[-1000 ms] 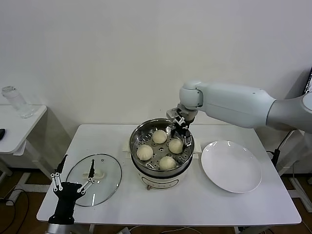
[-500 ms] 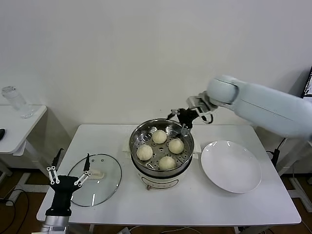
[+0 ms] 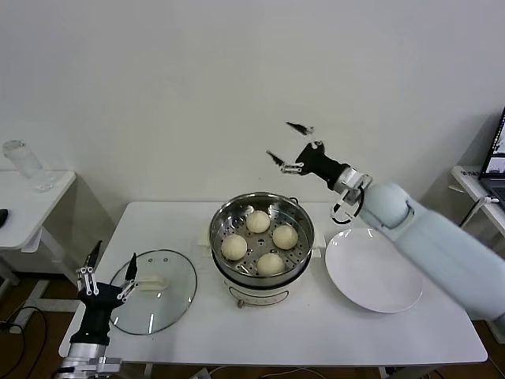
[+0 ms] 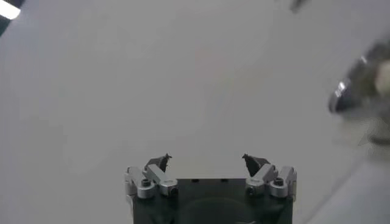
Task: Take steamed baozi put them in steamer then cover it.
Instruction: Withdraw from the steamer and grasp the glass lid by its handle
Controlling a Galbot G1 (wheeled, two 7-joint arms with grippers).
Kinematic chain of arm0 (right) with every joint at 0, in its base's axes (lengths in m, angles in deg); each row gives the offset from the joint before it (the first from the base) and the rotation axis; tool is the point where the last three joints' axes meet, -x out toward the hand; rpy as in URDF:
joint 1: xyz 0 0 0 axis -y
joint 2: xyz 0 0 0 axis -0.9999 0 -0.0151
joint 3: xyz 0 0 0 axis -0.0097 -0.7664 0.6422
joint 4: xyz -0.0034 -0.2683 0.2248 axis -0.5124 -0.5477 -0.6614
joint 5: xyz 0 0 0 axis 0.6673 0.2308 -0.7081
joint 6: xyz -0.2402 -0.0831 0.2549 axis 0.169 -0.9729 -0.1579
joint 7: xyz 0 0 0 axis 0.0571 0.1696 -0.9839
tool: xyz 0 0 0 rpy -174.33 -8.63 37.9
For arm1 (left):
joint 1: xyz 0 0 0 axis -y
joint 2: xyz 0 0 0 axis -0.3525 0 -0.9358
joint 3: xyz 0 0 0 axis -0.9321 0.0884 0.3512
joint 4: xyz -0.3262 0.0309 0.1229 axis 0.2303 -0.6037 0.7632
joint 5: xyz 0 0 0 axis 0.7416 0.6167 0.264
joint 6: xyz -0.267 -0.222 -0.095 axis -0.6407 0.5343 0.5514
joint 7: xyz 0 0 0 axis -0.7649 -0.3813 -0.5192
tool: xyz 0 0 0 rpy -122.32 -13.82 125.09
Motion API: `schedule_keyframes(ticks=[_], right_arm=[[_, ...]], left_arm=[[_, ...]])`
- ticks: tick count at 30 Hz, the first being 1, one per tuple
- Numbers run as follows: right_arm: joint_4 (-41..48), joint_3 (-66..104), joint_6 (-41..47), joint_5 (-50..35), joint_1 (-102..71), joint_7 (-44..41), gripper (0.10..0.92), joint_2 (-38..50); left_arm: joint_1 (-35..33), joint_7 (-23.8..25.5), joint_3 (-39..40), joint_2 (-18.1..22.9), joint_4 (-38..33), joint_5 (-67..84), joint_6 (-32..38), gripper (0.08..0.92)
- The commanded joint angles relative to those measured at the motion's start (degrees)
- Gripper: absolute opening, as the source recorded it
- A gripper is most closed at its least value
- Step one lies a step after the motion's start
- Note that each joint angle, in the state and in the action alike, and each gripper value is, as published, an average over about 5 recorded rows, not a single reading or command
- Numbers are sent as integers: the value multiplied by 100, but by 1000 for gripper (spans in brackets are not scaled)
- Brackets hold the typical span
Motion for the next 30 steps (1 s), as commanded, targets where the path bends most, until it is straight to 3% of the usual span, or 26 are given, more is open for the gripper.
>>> schedule_keyframes(ticks=[1, 12, 30], right_arm=[[-246, 3501, -845, 367, -3672, 1408, 823, -1363], [-256, 4435, -1154, 414, -4774, 1216, 823, -2273], [-360, 4524, -1106, 573, -5302, 1077, 823, -2626]], left_arm=[[-9, 42, -306, -65, 871, -2337, -226, 823], [228, 25, 57, -91, 1766, -2774, -114, 823], [931, -551, 365, 22, 2755, -2865, -147, 823]])
